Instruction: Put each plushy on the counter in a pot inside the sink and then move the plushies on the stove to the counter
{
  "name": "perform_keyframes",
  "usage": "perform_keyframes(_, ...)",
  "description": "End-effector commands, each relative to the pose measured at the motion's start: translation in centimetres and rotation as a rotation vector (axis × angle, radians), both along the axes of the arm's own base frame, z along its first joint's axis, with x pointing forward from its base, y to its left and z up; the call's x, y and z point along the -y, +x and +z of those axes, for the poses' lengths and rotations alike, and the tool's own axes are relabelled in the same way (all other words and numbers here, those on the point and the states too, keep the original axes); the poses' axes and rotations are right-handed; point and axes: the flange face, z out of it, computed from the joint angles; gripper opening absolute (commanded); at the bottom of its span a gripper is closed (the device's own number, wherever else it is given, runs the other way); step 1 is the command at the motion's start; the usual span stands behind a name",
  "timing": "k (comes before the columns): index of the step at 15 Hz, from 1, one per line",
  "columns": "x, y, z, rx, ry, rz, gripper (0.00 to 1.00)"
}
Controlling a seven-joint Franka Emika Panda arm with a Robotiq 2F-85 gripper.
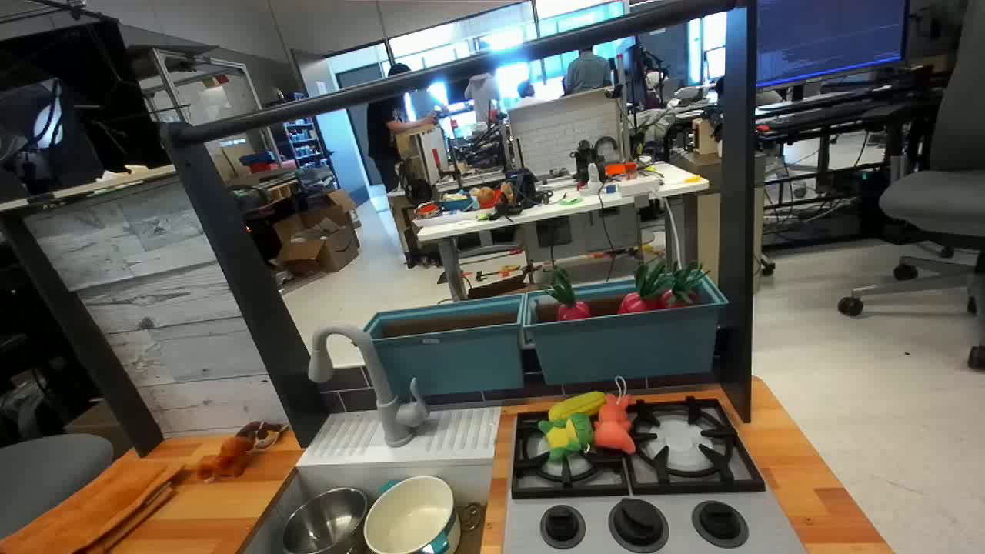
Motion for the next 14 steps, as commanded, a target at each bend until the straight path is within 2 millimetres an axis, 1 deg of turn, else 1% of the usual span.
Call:
perform_keyframes(1, 0.0, 0.0, 0.1, 0.000, 0.000, 0.000, 1.00)
perform_keyframes(3, -1.3, 1.3, -1.4, 0.017, -0.003, 0.006, 1.00)
perform_keyframes(5, -2.8, 3.7, -3.5, 0.026, -0.046, -0.049, 1.00)
perform_keyframes(6, -3.1, 4.7, -4.0, -0.017, -0.078, -0.097, 1.00)
perform_keyframes(7, -2.2, 2.5, -2.8, 0.017, -0.046, -0.043, 1.00)
perform_keyframes(9, -3.3, 3.9, -4.5, -0.024, -0.071, -0.072, 1.00)
perform_keyframes(10, -3.4, 4.3, -4.9, -0.033, -0.074, -0.077, 1.00)
perform_keyframes(12, -2.3, 3.1, -4.1, 0.034, 0.002, -0.044, 1.00)
perform_keyframes(14, -2.5, 3.2, -3.4, 0.082, 0.022, -0.032, 1.00)
